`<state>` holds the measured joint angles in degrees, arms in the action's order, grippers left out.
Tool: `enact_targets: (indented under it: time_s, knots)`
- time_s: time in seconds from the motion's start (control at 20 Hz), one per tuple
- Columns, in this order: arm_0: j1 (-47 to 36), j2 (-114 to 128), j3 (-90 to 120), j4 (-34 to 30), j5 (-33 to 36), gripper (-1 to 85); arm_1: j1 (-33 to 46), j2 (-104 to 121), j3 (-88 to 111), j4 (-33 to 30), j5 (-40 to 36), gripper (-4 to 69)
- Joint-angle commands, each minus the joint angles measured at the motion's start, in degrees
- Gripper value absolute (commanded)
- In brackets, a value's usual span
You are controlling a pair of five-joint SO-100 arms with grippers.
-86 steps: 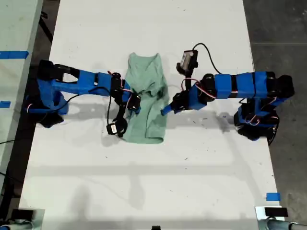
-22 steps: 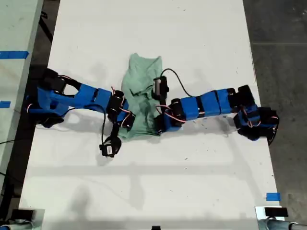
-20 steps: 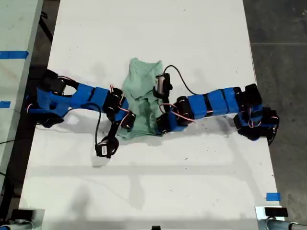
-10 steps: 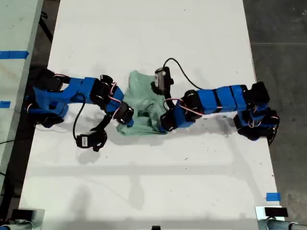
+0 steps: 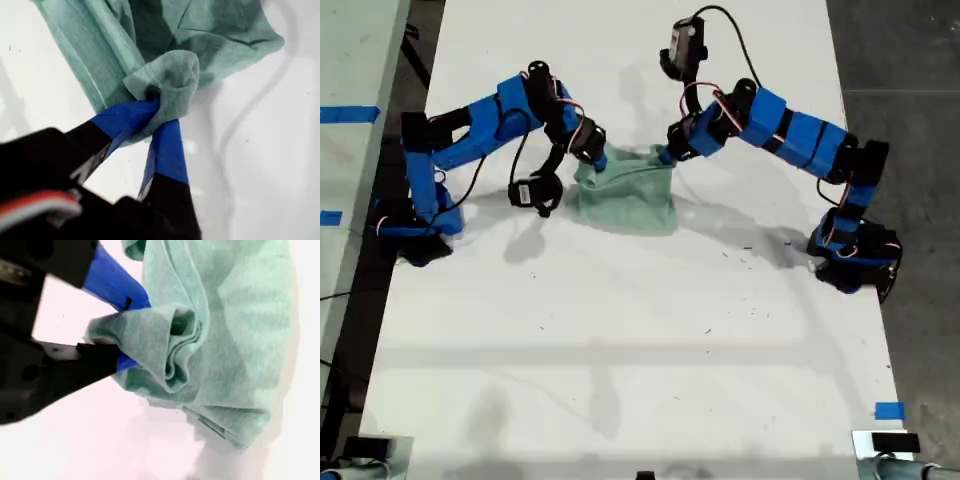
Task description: Fold tshirt
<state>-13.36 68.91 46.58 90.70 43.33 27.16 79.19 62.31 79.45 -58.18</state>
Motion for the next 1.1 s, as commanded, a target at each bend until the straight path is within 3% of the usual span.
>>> enact_targets:
  time_s: [0.0, 0.15, 0.2, 0.25, 0.35, 0.45, 0.7, 0.85, 0.95, 1.05]
  knots:
    - [-6.7, 0.4, 3.3, -6.0, 4.0, 0.0, 4.2, 5.3, 6.5, -8.3, -4.1, -1.5]
    - [-13.3, -10.4, 3.8, -12.7, 5.4, 1.7, 8.3, 3.6, 19.9, -23.0, -5.3, 1.1]
    - [-16.1, -14.7, 2.8, -13.6, 4.6, 14.9, 10.0, 1.0, 21.4, -25.0, -4.1, 12.6]
    - [-18.8, -19.3, -0.6, -11.7, 2.7, 22.1, 11.3, -2.1, 21.3, -25.3, -3.2, 23.0]
    - [-22.9, -21.3, -2.2, -8.3, 1.4, 29.2, 12.0, -3.3, 21.7, -23.5, -2.4, 36.3]
    - [-24.3, -15.8, -1.8, -4.7, 1.8, 35.2, 12.2, 1.8, 24.0, -22.0, -1.2, 35.5]
    - [-22.0, 6.3, -0.8, 3.1, 2.5, 30.3, 12.0, 22.7, 26.1, -10.9, 0.6, 29.8]
    - [-17.5, 19.1, 6.0, 5.0, 2.1, 27.2, 9.4, 38.5, 33.4, -7.5, 4.3, 24.8]
    - [-12.7, 30.8, 19.8, -0.4, 0.2, 19.5, 7.6, 49.3, 41.6, -6.6, 9.1, 13.3]
    - [-6.9, 46.8, 42.2, -12.9, -1.8, 5.3, 5.6, 59.7, 51.4, -6.8, 15.8, 4.7]
